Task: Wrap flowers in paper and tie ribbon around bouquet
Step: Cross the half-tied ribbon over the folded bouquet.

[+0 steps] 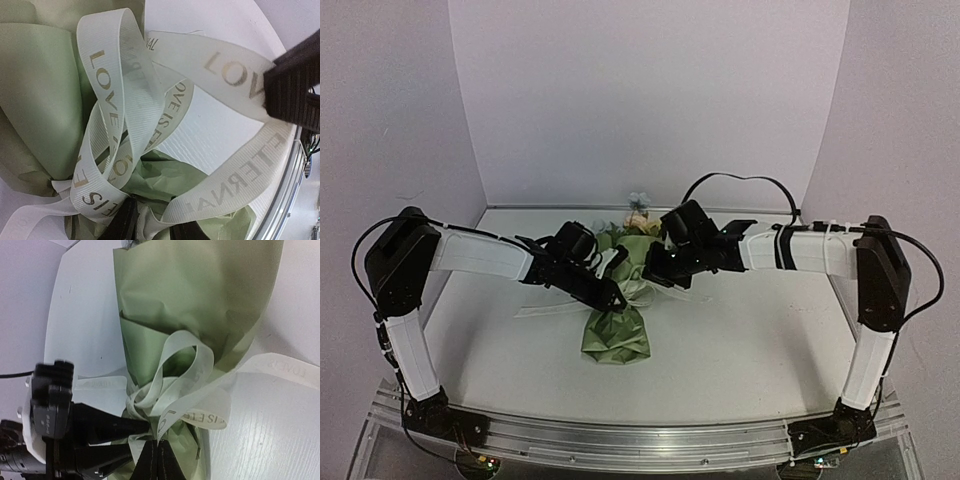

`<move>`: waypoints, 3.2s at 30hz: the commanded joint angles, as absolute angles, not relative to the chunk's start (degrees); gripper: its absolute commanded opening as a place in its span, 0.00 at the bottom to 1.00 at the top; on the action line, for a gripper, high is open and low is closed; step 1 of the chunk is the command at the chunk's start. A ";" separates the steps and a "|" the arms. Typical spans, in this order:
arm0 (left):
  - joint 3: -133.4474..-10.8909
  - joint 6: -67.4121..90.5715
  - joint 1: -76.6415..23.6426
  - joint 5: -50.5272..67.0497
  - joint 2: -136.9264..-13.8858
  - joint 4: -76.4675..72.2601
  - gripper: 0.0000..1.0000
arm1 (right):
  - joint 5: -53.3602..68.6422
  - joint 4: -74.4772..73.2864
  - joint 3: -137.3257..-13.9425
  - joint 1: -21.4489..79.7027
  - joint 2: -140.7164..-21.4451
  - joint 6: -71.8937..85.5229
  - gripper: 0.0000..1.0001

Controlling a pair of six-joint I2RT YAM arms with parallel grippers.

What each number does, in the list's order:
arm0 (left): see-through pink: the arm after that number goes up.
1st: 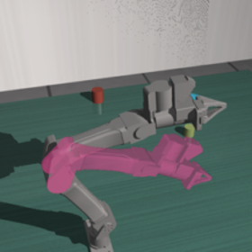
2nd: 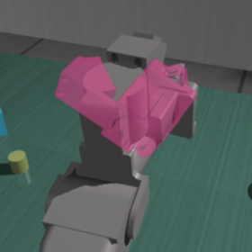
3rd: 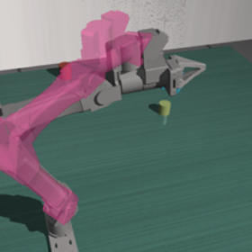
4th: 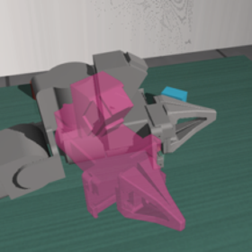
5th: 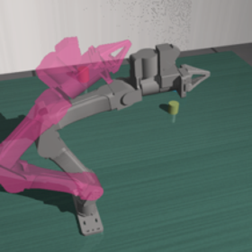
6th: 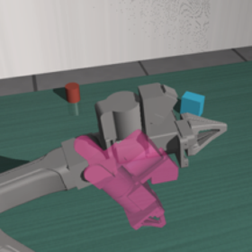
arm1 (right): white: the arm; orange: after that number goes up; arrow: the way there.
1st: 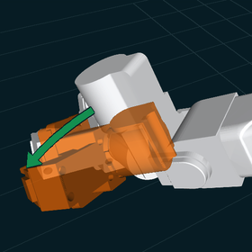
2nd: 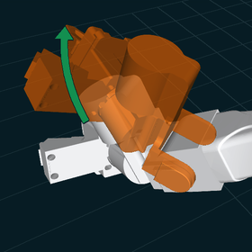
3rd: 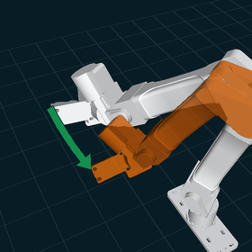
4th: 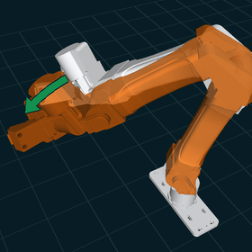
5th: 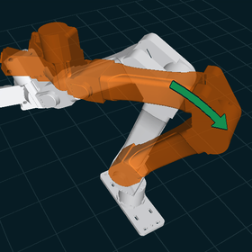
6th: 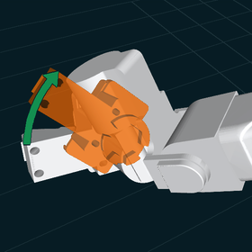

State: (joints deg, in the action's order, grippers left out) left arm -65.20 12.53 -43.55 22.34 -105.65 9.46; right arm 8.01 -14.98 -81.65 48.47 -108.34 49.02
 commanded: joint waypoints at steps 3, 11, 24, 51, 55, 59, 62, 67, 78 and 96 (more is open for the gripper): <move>-64.09 14.70 -42.59 23.57 -101.75 6.16 0.31 | 4.82 -17.05 -76.33 49.62 -104.86 48.63 0.00; -63.26 15.40 -41.90 27.83 -98.66 6.56 0.42 | 3.32 -17.14 -76.06 50.17 -106.11 49.56 0.00; -64.43 19.89 -37.09 30.49 -94.94 3.59 0.51 | 1.52 -18.72 -76.90 50.38 -107.33 49.74 0.00; -100.94 7.84 -42.09 12.86 -121.33 30.63 0.40 | 0.74 -18.90 -78.57 50.45 -108.54 50.35 0.00; -98.33 9.52 -42.09 11.83 -119.41 28.73 0.16 | 0.70 -18.98 -78.72 50.47 -108.63 50.29 0.00; -91.54 13.63 -41.90 9.15 -114.80 23.41 0.00 | 0.44 -19.09 -79.13 50.46 -108.74 50.09 0.00; -84.62 18.29 -40.85 7.20 -109.97 17.98 0.00 | 0.16 -19.40 -79.76 50.46 -109.07 49.98 0.00; -73.61 24.29 -38.11 5.96 -101.93 11.00 0.00 | 0.00 -20.74 -81.74 50.50 -110.34 49.64 0.00; -63.84 30.76 -33.03 8.32 -96.82 5.35 0.00 | -3.45 -24.27 -84.68 50.45 -111.80 49.11 0.00; -57.01 34.31 -32.18 8.71 -96.32 2.16 0.00 | -11.15 -26.16 -75.34 49.93 -105.67 50.72 0.00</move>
State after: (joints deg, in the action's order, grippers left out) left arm -58.91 33.08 -32.45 9.93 -98.39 4.18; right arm -7.77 -25.91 -75.80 50.17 -109.23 49.81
